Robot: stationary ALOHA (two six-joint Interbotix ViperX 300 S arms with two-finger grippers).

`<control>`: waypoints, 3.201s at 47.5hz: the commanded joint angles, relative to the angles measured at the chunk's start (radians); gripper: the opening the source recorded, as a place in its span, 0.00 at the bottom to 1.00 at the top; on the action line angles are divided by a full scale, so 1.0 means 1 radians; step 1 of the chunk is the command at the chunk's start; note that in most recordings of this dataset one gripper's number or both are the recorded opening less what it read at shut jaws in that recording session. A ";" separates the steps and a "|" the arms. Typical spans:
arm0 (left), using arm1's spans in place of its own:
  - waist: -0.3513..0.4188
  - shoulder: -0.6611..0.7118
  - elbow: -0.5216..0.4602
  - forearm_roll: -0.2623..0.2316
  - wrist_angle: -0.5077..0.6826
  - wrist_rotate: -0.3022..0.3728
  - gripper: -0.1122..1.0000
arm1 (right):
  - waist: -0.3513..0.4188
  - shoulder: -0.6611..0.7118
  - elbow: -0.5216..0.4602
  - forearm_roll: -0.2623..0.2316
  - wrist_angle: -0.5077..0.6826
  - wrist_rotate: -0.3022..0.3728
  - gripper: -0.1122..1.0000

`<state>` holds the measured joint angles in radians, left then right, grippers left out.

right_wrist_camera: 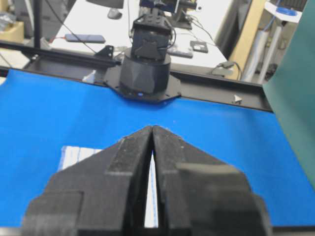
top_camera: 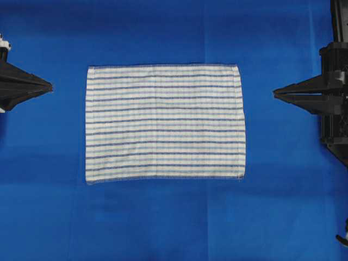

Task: Fold the blue towel.
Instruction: 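Move both grippers to the towel's top corners and pinch them, then lift the top corners and fold them down to the bottom edge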

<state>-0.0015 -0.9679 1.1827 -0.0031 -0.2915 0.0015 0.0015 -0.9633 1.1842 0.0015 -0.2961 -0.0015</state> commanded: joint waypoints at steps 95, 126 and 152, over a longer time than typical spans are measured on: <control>0.420 1.121 -0.005 -0.044 -0.345 -0.061 0.54 | -0.382 1.045 -0.025 0.273 -0.337 0.005 0.56; 0.376 0.943 -0.035 -0.041 -0.175 -0.041 0.15 | -0.359 0.925 -0.018 0.268 -0.313 -0.003 0.08; 0.354 0.710 -0.026 -0.037 -0.052 -0.014 0.15 | -0.339 0.630 0.025 0.268 -0.149 -0.005 0.08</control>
<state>0.3574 -0.2424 1.1597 -0.0430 -0.3390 -0.0123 -0.3405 -0.3160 1.2118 0.2715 -0.4433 -0.0061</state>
